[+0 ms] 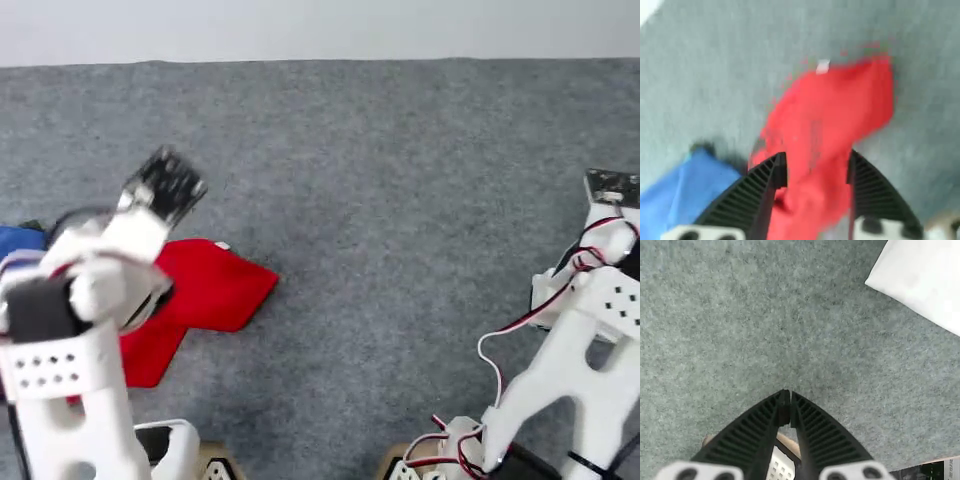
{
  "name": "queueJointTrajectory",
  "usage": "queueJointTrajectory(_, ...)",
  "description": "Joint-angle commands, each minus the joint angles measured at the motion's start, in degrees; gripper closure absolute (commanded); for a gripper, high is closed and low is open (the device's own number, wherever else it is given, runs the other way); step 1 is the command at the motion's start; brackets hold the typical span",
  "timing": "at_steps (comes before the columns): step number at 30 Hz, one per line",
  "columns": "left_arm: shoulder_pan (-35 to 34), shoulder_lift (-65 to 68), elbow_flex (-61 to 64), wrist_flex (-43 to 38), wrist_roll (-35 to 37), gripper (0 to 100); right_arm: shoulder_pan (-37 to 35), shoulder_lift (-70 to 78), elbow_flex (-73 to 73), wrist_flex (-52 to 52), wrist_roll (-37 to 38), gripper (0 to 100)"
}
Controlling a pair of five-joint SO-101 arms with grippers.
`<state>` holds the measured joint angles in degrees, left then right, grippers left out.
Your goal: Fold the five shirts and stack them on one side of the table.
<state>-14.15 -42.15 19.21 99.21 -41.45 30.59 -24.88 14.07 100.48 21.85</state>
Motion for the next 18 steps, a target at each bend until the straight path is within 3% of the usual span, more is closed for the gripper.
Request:
queueJointTrajectory(1,-9.8,-4.1,8.7,0.4,-12.4,78,-0.7,-2.0,-0.2,1.5,0.4,98.8)
queueJointTrajectory(8,-22.7,-4.3,20.9,-11.2,-26.7,76,-0.7,-1.9,-0.2,1.5,0.5,98.8)
queueJointTrajectory(18,-28.0,-4.3,35.5,-26.5,-38.3,75,-0.7,-1.9,-0.2,1.5,0.5,98.8)
